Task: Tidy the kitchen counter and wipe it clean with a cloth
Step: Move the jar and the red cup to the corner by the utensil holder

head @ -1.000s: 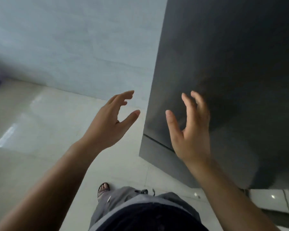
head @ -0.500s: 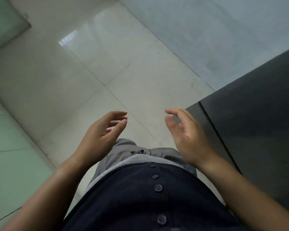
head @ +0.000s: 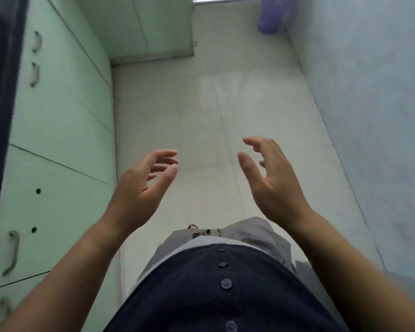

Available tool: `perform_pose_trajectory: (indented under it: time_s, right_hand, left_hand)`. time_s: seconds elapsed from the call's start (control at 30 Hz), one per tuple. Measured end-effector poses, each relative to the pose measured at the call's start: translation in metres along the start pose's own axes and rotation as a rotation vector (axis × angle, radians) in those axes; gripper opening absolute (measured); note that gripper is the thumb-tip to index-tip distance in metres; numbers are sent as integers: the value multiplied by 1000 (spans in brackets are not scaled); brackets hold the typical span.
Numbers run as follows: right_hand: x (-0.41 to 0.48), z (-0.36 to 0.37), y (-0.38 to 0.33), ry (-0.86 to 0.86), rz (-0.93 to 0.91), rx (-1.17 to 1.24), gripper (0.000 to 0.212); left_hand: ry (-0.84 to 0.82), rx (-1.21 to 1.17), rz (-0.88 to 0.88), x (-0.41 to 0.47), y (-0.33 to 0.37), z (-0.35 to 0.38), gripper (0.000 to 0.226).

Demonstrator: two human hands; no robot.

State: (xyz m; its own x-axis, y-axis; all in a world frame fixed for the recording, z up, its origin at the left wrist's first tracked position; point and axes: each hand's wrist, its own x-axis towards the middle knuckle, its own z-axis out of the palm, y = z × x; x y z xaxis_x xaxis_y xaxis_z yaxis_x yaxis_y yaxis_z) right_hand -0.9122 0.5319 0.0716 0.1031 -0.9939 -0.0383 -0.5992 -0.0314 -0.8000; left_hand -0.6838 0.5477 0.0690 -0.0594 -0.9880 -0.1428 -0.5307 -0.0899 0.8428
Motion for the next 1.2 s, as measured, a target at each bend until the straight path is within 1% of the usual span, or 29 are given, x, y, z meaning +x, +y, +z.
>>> perform_pose_trajectory:
  time_s: [0.07,0.17,0.27,0.37,0.53,0.63,0.7,0.9,1.03,1.2]
  right_hand:
    - [33,18,-16,-54,-63,1,47]
    - [72,47,-27,-184,-129,-39,50]
    - [110,72,-31,-280,-153,-49,55]
    - [161,96,-37,-344,-172,-50,56]
    - [281,128,-75,-426,-273,-72,50]
    - [350,138,-106,-444,-359,-39,50]
    - [388,148,-120,-474,-381,-18,50]
    - [459,196,-146,-619,-422,-76,53]
    - [511,245,-181,-697,-476,-80,55]
    - [588,333,-260,-704,-606,-54,53]
  left_hand:
    - [83,-14,-60,7,-15,-24,40]
    - [172,-83,-178,11,-37,-43,37]
    - [241,-156,-300,21,-57,-51,31]
    - [302,-191,-383,52,-75,-68,26]
    - [425,-209,-403,146,-89,-124,29]
    - [490,-221,-383,202,-87,-157,27]
    - [542,-240,-396,231,-91,-177,27]
    - [655,-304,-487,267,-119,-225,32]
    - [751,-314,-568,283,-152,-272,39]
    - [877,-312,-583,317,-202,-357,20]
